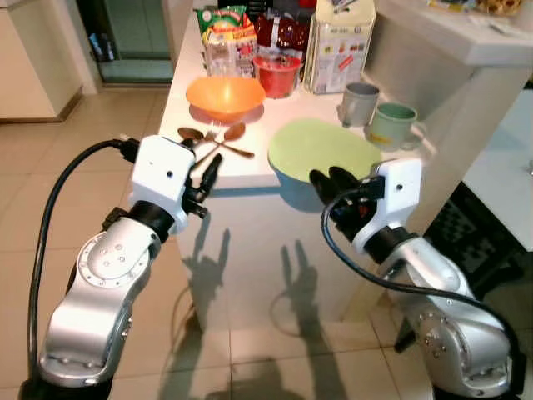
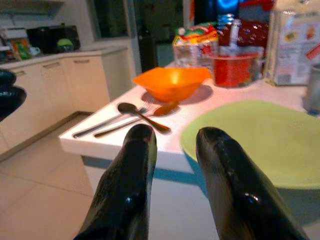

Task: Setting the table

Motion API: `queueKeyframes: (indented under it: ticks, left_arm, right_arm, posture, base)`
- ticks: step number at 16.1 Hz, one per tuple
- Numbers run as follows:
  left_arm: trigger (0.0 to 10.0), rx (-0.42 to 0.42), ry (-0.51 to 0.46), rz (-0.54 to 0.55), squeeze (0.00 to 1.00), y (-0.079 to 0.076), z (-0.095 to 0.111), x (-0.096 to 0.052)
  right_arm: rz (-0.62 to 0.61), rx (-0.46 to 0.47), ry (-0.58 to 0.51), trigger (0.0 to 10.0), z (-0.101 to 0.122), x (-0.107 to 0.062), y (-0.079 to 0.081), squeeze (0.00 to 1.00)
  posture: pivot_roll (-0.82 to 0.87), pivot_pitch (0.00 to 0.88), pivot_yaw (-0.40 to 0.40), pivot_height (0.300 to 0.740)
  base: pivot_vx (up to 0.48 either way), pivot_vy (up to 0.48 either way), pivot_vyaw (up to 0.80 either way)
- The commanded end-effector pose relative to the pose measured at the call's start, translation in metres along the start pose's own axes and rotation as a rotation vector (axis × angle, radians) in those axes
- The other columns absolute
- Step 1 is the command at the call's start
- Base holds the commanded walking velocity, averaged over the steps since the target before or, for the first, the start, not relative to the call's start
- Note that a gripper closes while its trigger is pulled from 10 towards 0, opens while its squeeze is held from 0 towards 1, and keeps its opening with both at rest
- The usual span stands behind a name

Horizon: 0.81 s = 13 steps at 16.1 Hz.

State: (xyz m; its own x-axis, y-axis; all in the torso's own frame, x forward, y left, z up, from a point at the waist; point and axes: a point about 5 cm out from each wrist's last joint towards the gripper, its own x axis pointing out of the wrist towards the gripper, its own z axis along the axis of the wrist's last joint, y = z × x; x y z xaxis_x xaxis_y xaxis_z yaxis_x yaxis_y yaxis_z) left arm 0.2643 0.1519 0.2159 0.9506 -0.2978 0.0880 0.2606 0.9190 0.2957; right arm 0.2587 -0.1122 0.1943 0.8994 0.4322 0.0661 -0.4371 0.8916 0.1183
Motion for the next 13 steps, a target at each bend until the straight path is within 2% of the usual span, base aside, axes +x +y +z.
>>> queueKeyframes:
  ticks: [1, 4, 13]
  left_arm:
    - [10.0, 0.013, -0.002, 0.033, 0.00, 0.004, 0.001, 0.002]
    - [10.0, 0.056, 0.007, 0.048, 0.00, 0.005, -0.004, 0.003]
    - [10.0, 0.041, -0.001, -0.008, 0.00, -0.005, -0.005, 0.004]
  right_arm:
    - [-0.032, -0.033, 0.011, 10.0, 0.001, 0.000, -0.007, 0.00]
    - [-0.039, -0.083, 0.034, 10.0, 0.000, 0.004, -0.011, 0.00]
    - [-0.090, -0.116, 0.045, 10.0, 0.000, 0.005, -0.022, 0.00]
  posture:
    - [-0.01, 0.000, -0.002, 0.740]
    - [-0.01, 0.000, -0.006, 0.740]
    - [-0.01, 0.000, -0.007, 0.740]
  base:
    - [0.000, 0.000, 0.00]
    - [0.085, 0.000, 0.64]
    - [0.317, 0.000, 0.76]
